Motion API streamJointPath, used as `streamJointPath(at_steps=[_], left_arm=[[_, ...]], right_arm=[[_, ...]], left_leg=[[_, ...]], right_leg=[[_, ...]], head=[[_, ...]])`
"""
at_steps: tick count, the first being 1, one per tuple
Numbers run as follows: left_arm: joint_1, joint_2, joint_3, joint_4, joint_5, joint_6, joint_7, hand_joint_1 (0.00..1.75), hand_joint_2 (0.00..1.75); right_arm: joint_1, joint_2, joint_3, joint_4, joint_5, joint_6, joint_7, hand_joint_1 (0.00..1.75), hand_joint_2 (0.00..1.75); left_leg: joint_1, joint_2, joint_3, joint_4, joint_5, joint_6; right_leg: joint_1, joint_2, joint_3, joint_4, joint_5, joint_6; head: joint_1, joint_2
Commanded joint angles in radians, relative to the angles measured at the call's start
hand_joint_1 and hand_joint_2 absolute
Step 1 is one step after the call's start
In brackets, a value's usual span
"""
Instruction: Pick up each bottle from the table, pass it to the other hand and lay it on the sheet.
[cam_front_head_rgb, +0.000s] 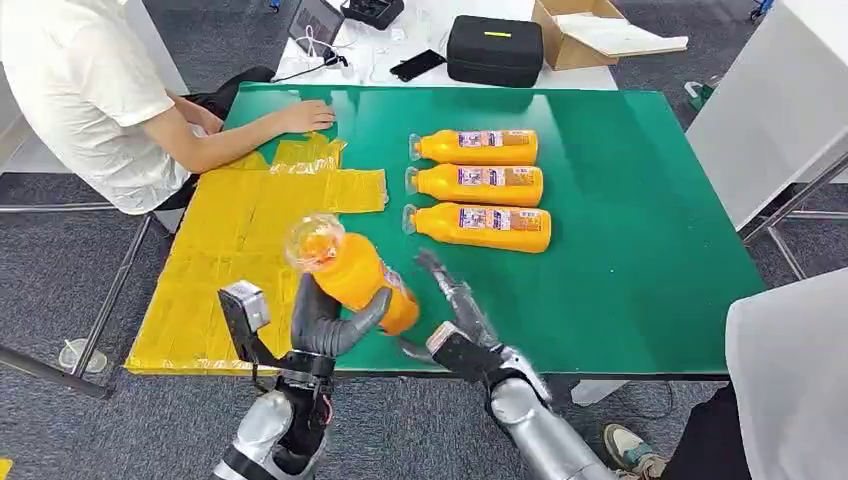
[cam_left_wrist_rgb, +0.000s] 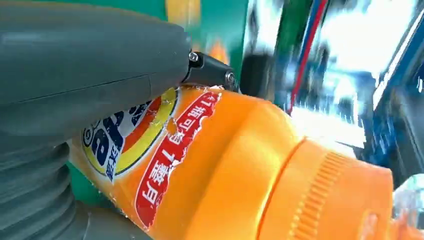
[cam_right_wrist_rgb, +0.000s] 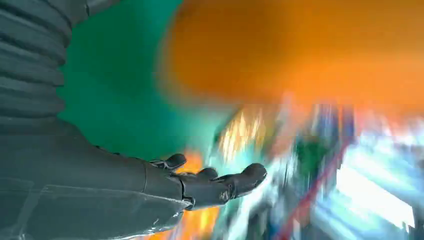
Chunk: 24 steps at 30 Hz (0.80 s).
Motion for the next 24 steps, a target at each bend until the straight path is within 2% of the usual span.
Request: streamJointPath(at_steps=[1,2,5,7,11,13,14,16,18,20,24], left_arm=[[-0.022,0.056,0.023,0.035,-0.151,0.102,0.015,1.75,1.75],[-0.021,0.059,0.027,0.034,-0.173,0.115,0.018,1.75,1.75],[-0.048,0.067,0.021,0.069,-0.326,0.252,0.02,1.75,1.75],[-0.07,0.066,0.027,0.11,-0.401,0.317,0.045,1.75,1.75],[-0.09,0.067,0.027,0.144,-0.445,0.349,0.068,1.75,1.75],[-0.166,0.083,0.011,0.286,-0.689,0.478,0.181,1.75,1.75],[-0.204,0.087,0.031,0.361,-0.853,0.514,0.23,1.69,1.75],[-0.292,0.095,0.064,0.545,-1.146,0.514,0.334,1.68,1.75],[-0.309,0.098,0.083,0.578,-1.16,0.514,0.328,1.68,1.75],[-0.335,0.086,0.107,0.648,-1.138,0.504,0.312,1.75,1.75],[-0.371,0.078,0.137,0.728,-1.094,0.35,0.328,1.75,1.75]], right_arm=[[0.051,0.043,-0.218,-0.056,0.017,-0.349,-0.102,0.0,0.0],[0.071,0.059,-0.283,-0.117,0.01,-0.403,-0.142,0.0,0.0],[0.138,0.138,-0.491,-0.403,0.089,-0.403,-0.142,0.0,0.0],[0.15,0.154,-0.538,-0.479,0.087,-0.403,-0.142,0.0,0.0],[0.155,0.159,-0.539,-0.503,0.084,-0.403,-0.142,0.0,0.0],[0.147,0.139,-0.477,-0.476,0.06,-0.403,-0.142,0.0,0.0],[0.137,0.12,-0.421,-0.443,0.034,-0.403,-0.142,0.0,0.0],[0.099,0.109,-0.338,-0.362,0.017,-0.403,-0.142,0.0,0.0],[0.088,0.111,-0.322,-0.342,0.015,-0.403,-0.142,0.0,0.0],[0.083,0.104,-0.297,-0.325,0.008,-0.403,-0.142,0.0,0.0],[0.076,0.074,-0.238,-0.266,-0.047,-0.403,-0.142,0.0,0.0]], left_leg=[[0.0,0.0,0.005,-0.001,-0.002,0.0],[0.0,0.0,0.005,-0.001,-0.002,0.0],[-0.001,-0.001,0.001,0.0,-0.001,0.0],[-0.001,-0.002,0.001,0.001,-0.001,0.0],[0.0,-0.001,0.002,0.0,0.0,0.0],[0.0,-0.001,0.003,-0.001,0.0,0.0],[0.0,-0.001,0.005,0.0,-0.001,0.0],[0.0,0.001,0.004,-0.002,0.0,0.0],[0.001,0.003,0.007,-0.002,0.0,0.0],[0.0,0.002,0.004,-0.001,0.001,-0.001],[0.001,0.003,0.007,-0.001,0.0,0.0]], right_leg=[[0.001,-0.001,0.005,0.0,-0.002,-0.002],[0.001,-0.001,0.005,0.0,-0.002,-0.002],[-0.001,-0.002,0.001,0.002,-0.002,-0.002],[-0.001,-0.003,0.001,0.003,-0.003,-0.002],[0.0,-0.002,0.002,0.0,-0.001,-0.001],[0.0,-0.003,0.003,0.0,-0.001,-0.002],[0.0,-0.003,0.005,0.0,-0.002,-0.002],[0.001,0.0,0.004,-0.001,0.0,-0.002],[0.001,0.001,0.006,-0.002,0.001,-0.003],[0.0,0.001,0.004,-0.001,0.001,-0.002],[0.001,0.001,0.006,-0.002,0.001,-0.002]], head=[[0.0,0.0],[0.0,0.0],[0.0,0.0],[0.0,0.0],[0.0,0.0],[0.0,0.0],[0.0,0.0],[0.0,0.0],[0.0,0.0],[0.0,0.0],[0.0,0.0]])
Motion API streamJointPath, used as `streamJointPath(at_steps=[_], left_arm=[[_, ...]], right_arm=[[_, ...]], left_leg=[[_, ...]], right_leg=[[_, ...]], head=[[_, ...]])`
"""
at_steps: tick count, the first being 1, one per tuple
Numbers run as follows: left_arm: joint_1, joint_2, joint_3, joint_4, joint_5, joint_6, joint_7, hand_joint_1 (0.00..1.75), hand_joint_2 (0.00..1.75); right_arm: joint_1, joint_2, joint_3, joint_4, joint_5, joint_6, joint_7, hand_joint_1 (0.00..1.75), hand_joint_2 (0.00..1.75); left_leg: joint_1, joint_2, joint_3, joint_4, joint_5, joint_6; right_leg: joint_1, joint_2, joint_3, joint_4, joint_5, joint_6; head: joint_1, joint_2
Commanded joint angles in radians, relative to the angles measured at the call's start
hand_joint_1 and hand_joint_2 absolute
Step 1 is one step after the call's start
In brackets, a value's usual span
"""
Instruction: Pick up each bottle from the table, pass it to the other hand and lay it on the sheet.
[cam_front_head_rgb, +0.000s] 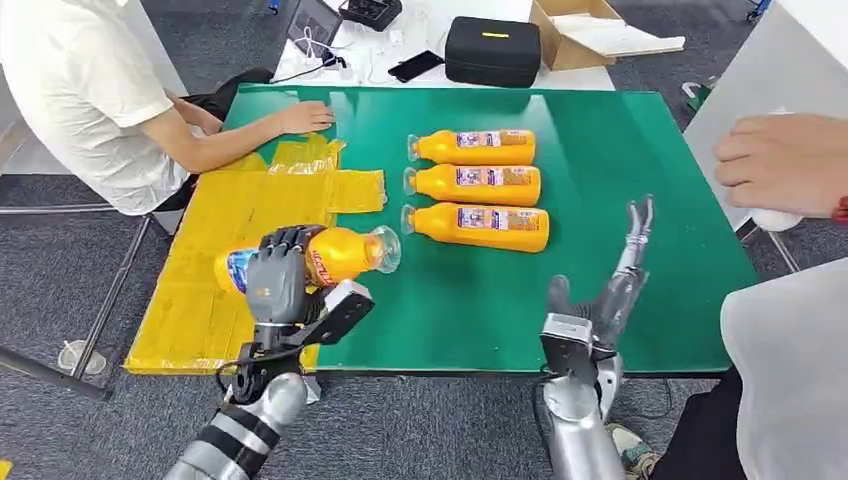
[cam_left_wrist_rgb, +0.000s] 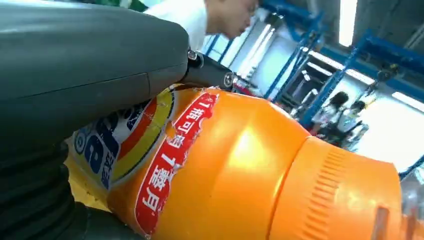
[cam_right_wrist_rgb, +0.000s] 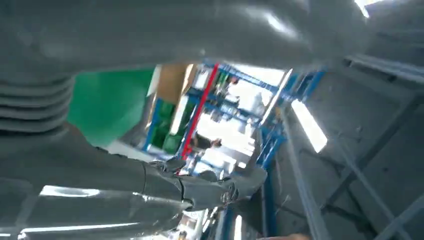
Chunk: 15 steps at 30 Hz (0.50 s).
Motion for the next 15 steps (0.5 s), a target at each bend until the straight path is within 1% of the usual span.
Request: streamJointPath(at_steps=[1,2,3,4,5,7,8,9,10,12,13,14,15], left_arm=[[-0.171,0.01,0.073,0.382,0.05,-0.168,0.028,1.75,1.75],[-0.196,0.023,0.031,0.426,-0.012,-0.189,0.074,1.62,1.75],[-0.204,0.03,0.027,0.441,-0.018,-0.211,0.078,1.48,1.75],[-0.212,0.026,0.048,0.465,0.009,-0.259,0.081,1.47,1.75],[-0.213,0.028,0.056,0.469,0.019,-0.266,0.074,1.48,1.75],[-0.216,0.03,0.058,0.476,0.021,-0.276,0.075,1.48,1.75],[-0.219,0.032,0.058,0.483,0.019,-0.282,0.082,1.43,1.75],[-0.224,0.03,0.066,0.494,0.024,-0.293,0.103,0.87,1.75],[-0.226,0.029,0.07,0.499,0.027,-0.305,0.109,0.7,1.75],[-0.229,0.029,0.073,0.503,0.03,-0.316,0.117,0.7,1.75],[-0.229,0.029,0.073,0.503,0.03,-0.316,0.117,0.7,1.75],[-0.234,0.03,0.078,0.507,0.034,-0.327,0.124,0.35,1.75],[-0.234,0.03,0.078,0.507,0.034,-0.327,0.124,0.28,1.75]], right_arm=[[-0.057,-0.053,0.132,0.156,-0.066,0.0,0.0,0.0,0.0],[-0.062,-0.057,0.144,0.165,-0.08,0.0,0.0,0.0,0.0],[-0.068,-0.063,0.154,0.172,-0.097,0.0,0.0,0.0,0.0],[-0.072,-0.067,0.159,0.177,-0.109,0.0,0.0,0.0,0.0],[-0.074,-0.067,0.162,0.18,-0.11,0.0,0.0,0.0,0.0],[-0.076,-0.067,0.163,0.186,-0.113,0.0,0.0,0.0,0.0],[-0.078,-0.068,0.163,0.19,-0.117,0.004,0.0,0.0,0.0],[-0.077,-0.069,0.164,0.194,-0.124,0.006,0.0,0.0,1.75],[-0.077,-0.069,0.163,0.198,-0.129,0.01,0.0,0.0,1.75],[-0.076,-0.07,0.164,0.202,-0.133,0.015,0.0,0.0,1.75],[-0.076,-0.07,0.164,0.202,-0.133,0.015,0.0,0.0,1.75],[-0.076,-0.071,0.165,0.207,-0.135,0.017,0.0,0.0,1.75],[-0.076,-0.071,0.165,0.207,-0.135,0.017,0.0,0.0,1.75]], left_leg=[[0.001,0.002,0.007,-0.001,-0.002,0.0],[0.001,0.001,0.005,-0.001,-0.001,0.0],[0.001,0.001,0.004,-0.001,-0.001,0.0],[0.001,0.002,0.005,-0.001,-0.001,0.001],[0.001,0.003,0.007,-0.001,-0.002,0.001],[0.001,0.002,0.003,0.0,-0.001,0.0],[0.001,0.002,0.005,-0.001,-0.002,0.001],[0.001,0.002,0.003,0.0,-0.002,0.0],[0.001,0.002,0.005,0.0,-0.002,0.0],[0.001,0.001,0.002,0.0,-0.001,0.0],[0.001,0.002,0.005,0.0,-0.002,0.0],[0.0,0.002,0.003,-0.001,-0.001,0.0],[0.001,0.003,0.005,-0.001,-0.002,0.0]], right_leg=[[0.002,0.001,0.007,-0.002,-0.001,-0.002],[0.001,0.0,0.006,-0.002,-0.001,-0.002],[0.001,0.001,0.004,-0.002,0.0,-0.001],[0.001,0.001,0.005,-0.002,-0.001,-0.002],[0.002,0.001,0.007,-0.002,-0.001,-0.002],[0.001,0.001,0.004,-0.001,-0.001,-0.001],[0.001,0.001,0.006,-0.001,-0.001,-0.002],[0.001,0.001,0.004,-0.001,-0.001,-0.002],[0.002,0.001,0.006,-0.001,-0.002,-0.002],[0.001,0.001,0.003,-0.001,0.0,-0.001],[0.001,0.001,0.005,-0.001,-0.001,-0.002],[0.001,0.001,0.003,-0.001,0.0,-0.001],[0.001,0.001,0.006,-0.001,-0.001,-0.002]], head=[[0.0,0.0],[0.0,0.0],[0.0,0.0],[0.0,0.0],[0.0,0.0],[0.0,0.0],[0.0,0.0],[0.0,0.0],[0.0,0.0],[0.0,0.0],[0.0,0.0],[0.0,0.0],[0.0,0.0]])
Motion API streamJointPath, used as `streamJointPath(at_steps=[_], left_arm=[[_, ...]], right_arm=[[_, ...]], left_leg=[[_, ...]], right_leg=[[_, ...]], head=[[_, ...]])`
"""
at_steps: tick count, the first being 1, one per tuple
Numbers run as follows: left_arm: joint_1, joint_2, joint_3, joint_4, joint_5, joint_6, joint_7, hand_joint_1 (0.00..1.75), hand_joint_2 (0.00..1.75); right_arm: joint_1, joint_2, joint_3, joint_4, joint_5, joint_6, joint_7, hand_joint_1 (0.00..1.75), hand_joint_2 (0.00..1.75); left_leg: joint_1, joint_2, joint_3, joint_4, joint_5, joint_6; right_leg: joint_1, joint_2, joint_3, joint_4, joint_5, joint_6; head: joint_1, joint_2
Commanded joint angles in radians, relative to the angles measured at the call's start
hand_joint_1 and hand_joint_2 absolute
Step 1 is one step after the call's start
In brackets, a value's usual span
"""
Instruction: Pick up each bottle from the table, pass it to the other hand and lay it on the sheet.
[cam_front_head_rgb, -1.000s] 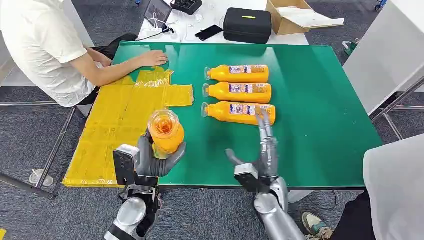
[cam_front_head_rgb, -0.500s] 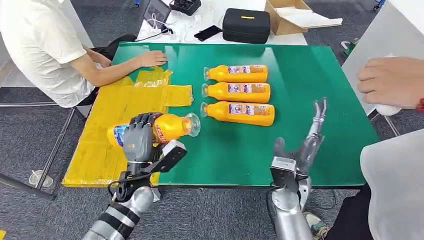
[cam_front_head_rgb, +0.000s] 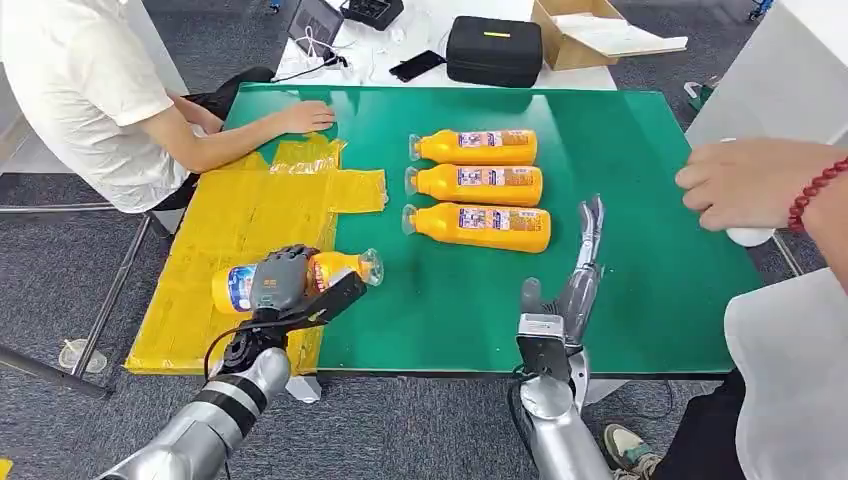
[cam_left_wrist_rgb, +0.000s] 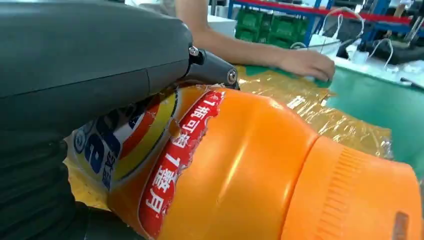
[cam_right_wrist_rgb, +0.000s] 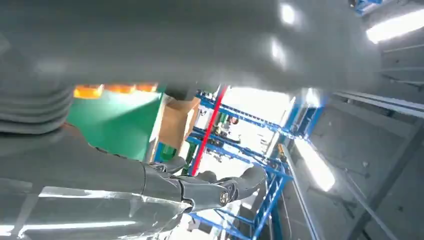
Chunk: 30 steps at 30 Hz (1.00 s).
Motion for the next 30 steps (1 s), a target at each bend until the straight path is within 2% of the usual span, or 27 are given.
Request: streamJointPath(at_steps=[1,2,8,15,18,20,21,26,29,30], left_arm=[[-0.071,0.016,0.033,0.152,0.01,-0.047,0.053,0.19,1.75],[-0.072,0.017,0.034,0.156,0.006,-0.041,0.069,0.0,1.75],[-0.068,0.013,0.063,0.17,0.046,-0.143,0.05,0.0,1.75],[-0.066,0.015,0.066,0.171,0.051,-0.156,0.046,0.0,1.75],[-0.065,0.023,0.056,0.175,0.049,-0.219,0.033,0.0,1.75],[-0.065,0.023,0.056,0.175,0.049,-0.219,0.033,0.0,1.75],[-0.061,0.029,0.056,0.172,0.051,-0.221,0.024,0.0,1.75],[-0.056,0.029,0.06,0.161,0.055,-0.21,0.011,0.0,1.75],[-0.056,0.029,0.06,0.161,0.055,-0.21,0.011,0.0,1.75],[-0.041,0.018,0.085,0.133,0.087,-0.181,-0.033,0.0,1.75]], right_arm=[[-0.047,-0.034,0.033,0.115,-0.017,0.015,0.0,0.0,1.75],[-0.048,-0.033,0.034,0.119,-0.017,0.016,0.0,0.0,1.75],[-0.046,-0.034,0.029,0.125,-0.035,0.03,0.0,0.0,1.75],[-0.046,-0.035,0.029,0.125,-0.037,0.03,0.0,0.0,1.75],[-0.047,-0.035,0.027,0.133,-0.042,0.035,0.0,0.0,1.75],[-0.047,-0.035,0.027,0.133,-0.042,0.035,0.0,0.0,1.75],[-0.047,-0.035,0.028,0.135,-0.044,0.035,0.0,0.0,1.75],[-0.046,-0.037,0.029,0.136,-0.043,0.031,0.0,0.0,1.75],[-0.046,-0.037,0.029,0.136,-0.043,0.031,0.0,0.0,1.75],[-0.04,-0.039,0.029,0.134,-0.045,0.027,0.0,0.0,1.75]], left_leg=[[0.001,0.003,0.004,0.0,-0.001,0.0],[0.001,0.004,0.006,-0.001,-0.002,0.0],[0.001,0.002,0.004,0.0,-0.001,0.0],[0.0,0.002,0.005,-0.001,-0.001,0.0],[0.0,0.002,0.005,-0.001,-0.001,0.0],[0.001,0.004,0.009,-0.001,-0.002,0.0],[0.0,0.001,0.005,-0.001,-0.001,0.0],[0.0,0.004,0.009,-0.001,-0.002,0.001],[0.0,0.002,0.006,-0.001,0.0,0.0],[0.0,0.003,0.009,-0.001,-0.001,0.001]], right_leg=[[0.001,0.002,0.004,-0.001,0.0,-0.002],[0.001,0.002,0.006,-0.001,-0.001,-0.002],[0.001,0.0,0.004,-0.001,-0.001,-0.002],[0.001,0.001,0.005,-0.001,0.0,-0.002],[0.001,0.001,0.004,-0.001,0.0,-0.002],[0.002,0.002,0.008,-0.001,-0.001,-0.003],[0.001,0.001,0.005,-0.001,0.0,-0.001],[0.001,0.003,0.008,-0.001,0.0,-0.002],[0.0,0.001,0.006,-0.001,0.0,-0.001],[0.001,0.002,0.008,-0.001,-0.001,-0.002]], head=[[0.0,0.0],[0.0,0.0],[0.0,0.0],[0.0,0.0],[0.0,0.0],[0.0,0.0],[0.0,0.0],[0.0,0.0],[0.0,0.0],[0.0,0.0]])
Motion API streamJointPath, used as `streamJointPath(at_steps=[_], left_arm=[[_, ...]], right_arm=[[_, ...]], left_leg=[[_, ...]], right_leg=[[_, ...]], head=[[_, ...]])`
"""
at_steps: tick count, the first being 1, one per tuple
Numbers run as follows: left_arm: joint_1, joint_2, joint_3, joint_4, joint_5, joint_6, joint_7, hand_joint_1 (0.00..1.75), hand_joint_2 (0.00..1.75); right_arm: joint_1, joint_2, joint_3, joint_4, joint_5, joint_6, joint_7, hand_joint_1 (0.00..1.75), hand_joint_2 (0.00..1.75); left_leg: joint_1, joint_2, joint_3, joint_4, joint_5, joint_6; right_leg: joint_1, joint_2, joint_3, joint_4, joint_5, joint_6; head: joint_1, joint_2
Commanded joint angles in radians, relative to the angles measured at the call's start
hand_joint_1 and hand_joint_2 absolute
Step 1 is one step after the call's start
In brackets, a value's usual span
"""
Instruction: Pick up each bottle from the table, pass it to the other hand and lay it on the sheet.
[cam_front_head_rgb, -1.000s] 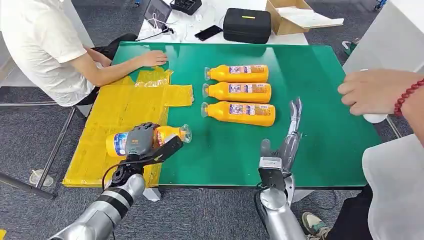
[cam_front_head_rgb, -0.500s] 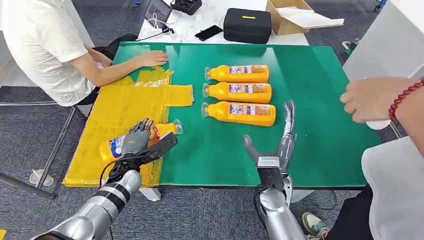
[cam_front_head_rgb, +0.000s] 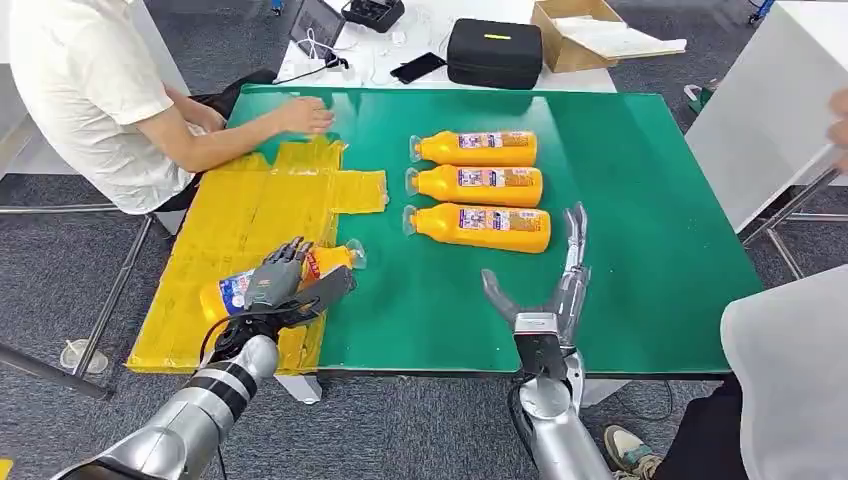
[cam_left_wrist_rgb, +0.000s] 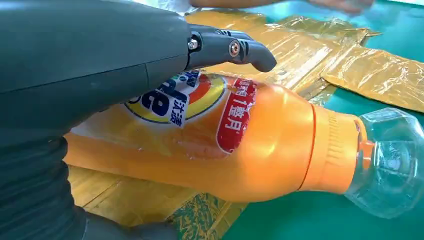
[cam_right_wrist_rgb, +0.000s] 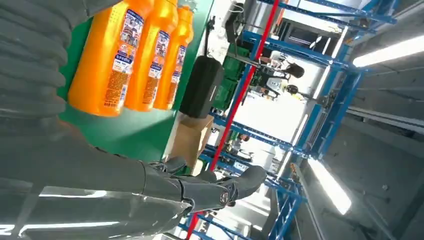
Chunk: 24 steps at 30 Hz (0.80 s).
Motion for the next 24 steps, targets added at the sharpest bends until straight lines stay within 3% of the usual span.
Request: streamJointPath(at_steps=[1,4,7,10,12,15,20,24], left_arm=[[0.02,0.002,0.044,0.018,0.05,0.033,-0.069,0.0,1.75],[0.069,-0.044,0.078,-0.1,0.118,0.113,-0.185,0.0,1.75],[0.175,-0.062,0.023,-0.346,0.14,0.213,-0.232,0.0,1.75],[0.305,-0.023,-0.123,-0.632,0.157,0.253,-0.212,0.0,1.75],[0.355,0.001,-0.188,-0.74,0.174,0.288,-0.216,0.0,1.75],[0.408,0.002,-0.248,-0.848,0.182,0.332,-0.25,0.0,1.75],[0.417,-0.008,-0.34,-0.895,0.258,0.387,-0.33,0.0,1.75],[0.407,-0.004,-0.342,-0.887,0.268,0.39,-0.332,0.0,1.75]], right_arm=[[-0.026,-0.021,0.015,0.058,-0.007,-0.006,0.0,0.0,1.75],[-0.004,-0.027,0.013,0.041,-0.005,-0.02,0.0,0.0,1.75],[0.02,-0.033,0.001,0.032,0.037,-0.04,0.0,0.0,1.75],[0.028,-0.055,-0.034,0.081,0.19,-0.04,0.0,0.0,1.75],[0.013,-0.103,-0.041,0.143,0.395,-0.019,0.112,0.0,1.75],[-0.045,-0.196,-0.053,0.273,0.64,0.024,0.291,0.0,1.75],[-0.205,-0.23,-0.109,0.481,0.663,-0.004,0.264,0.0,1.75],[-0.224,-0.221,-0.114,0.502,0.655,0.006,0.264,0.0,1.75]], left_leg=[[0.0,0.005,0.006,-0.001,-0.002,0.001],[0.0,0.001,0.004,-0.001,-0.001,0.001],[0.0,-0.001,0.002,0.0,-0.001,0.001],[0.0,-0.001,0.005,0.0,-0.003,0.001],[0.0,0.002,0.005,0.0,-0.004,0.001],[0.0,0.0,0.003,-0.001,-0.004,0.001],[-0.001,0.002,0.001,0.001,-0.005,0.003],[-0.003,0.002,-0.001,0.0,-0.003,0.002]], right_leg=[[0.001,0.003,0.005,-0.002,-0.001,-0.002],[0.0,0.0,0.004,-0.001,-0.001,-0.001],[0.0,-0.002,0.001,-0.001,-0.001,-0.001],[0.001,-0.003,0.005,-0.001,-0.003,-0.001],[0.001,0.0,0.005,-0.002,-0.003,-0.001],[0.001,-0.001,0.003,-0.002,-0.002,-0.001],[0.0,0.001,0.002,-0.002,-0.002,0.0],[-0.002,0.001,0.0,-0.001,-0.001,0.001]], head=[[0.0,0.0],[0.0,0.0],[0.0,0.0],[0.0,0.0],[0.0,0.0],[0.0,0.0],[0.0,0.0],[0.0,0.0]])
